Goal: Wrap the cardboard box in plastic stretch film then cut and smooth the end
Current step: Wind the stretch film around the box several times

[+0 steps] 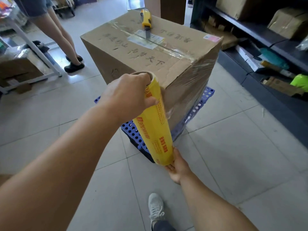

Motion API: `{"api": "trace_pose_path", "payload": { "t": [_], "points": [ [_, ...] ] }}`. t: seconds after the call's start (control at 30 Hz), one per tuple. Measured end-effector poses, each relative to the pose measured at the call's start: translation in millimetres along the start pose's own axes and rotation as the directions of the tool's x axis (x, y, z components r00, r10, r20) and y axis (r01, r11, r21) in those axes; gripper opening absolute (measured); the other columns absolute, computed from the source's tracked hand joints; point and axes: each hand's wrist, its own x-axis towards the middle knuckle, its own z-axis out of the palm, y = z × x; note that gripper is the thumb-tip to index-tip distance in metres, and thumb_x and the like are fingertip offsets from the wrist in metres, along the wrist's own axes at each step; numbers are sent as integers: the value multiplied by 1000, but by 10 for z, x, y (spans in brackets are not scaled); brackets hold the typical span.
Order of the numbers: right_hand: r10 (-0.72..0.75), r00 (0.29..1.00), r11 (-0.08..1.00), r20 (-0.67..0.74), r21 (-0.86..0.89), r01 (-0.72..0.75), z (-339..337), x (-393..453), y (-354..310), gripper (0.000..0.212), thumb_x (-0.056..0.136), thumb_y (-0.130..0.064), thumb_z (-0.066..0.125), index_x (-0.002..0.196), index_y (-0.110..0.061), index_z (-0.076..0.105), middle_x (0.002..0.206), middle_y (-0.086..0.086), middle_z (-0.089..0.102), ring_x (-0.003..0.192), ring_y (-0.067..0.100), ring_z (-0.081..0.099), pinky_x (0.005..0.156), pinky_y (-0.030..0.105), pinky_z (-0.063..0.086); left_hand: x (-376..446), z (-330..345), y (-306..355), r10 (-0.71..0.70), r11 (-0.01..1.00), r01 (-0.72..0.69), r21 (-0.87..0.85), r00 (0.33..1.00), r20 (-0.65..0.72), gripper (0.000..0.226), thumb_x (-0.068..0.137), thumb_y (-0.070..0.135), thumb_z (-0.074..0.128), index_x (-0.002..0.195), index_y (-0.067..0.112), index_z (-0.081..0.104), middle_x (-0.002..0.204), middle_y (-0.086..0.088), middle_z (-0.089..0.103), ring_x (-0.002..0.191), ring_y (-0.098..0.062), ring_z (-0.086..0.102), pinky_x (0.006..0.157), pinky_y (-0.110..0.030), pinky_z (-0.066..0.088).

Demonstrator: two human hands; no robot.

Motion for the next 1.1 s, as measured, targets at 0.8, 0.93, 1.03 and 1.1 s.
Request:
{"api": "trace_pose_path", "payload": {
  "t": [0.8,0.93,1.03,1.1],
  "points": [
    [0,989,907,-150,415,63,675,268,427,53,93,-42,51,140,-18,45,140,7,50,120,25,52,111,34,30,135,-17,-639,372,928,-372,-17,926,67,24,84,37,58,102,24,50,62,14,34,73,-18,41,67,-31,34],
    [-33,956,919,-291,368,144,831,298,501,39,94,-51,48,117,-22,58,93,0,65,62,13,47,71,23,43,128,8,-657,432,902,-432,-25,900,48,28,82,48,55,85,24,41,61,11,37,68,-21,48,58,-30,37],
    [-35,937,935,-347,319,153,1050,318,604,43,90,-61,46,103,-23,62,89,-1,68,80,14,63,63,22,44,168,3,-768,429,903,-430,2,901,57,36,82,58,49,81,22,40,59,8,38,60,-20,45,48,-29,31],
    [-35,942,919,-335,358,162,1188,329,694,37,90,-54,49,107,-24,61,100,0,68,82,16,61,64,22,42,199,-18,-876,425,904,-427,26,903,67,42,79,64,45,80,22,39,57,8,36,53,-17,38,43,-26,24]
  ]
}}
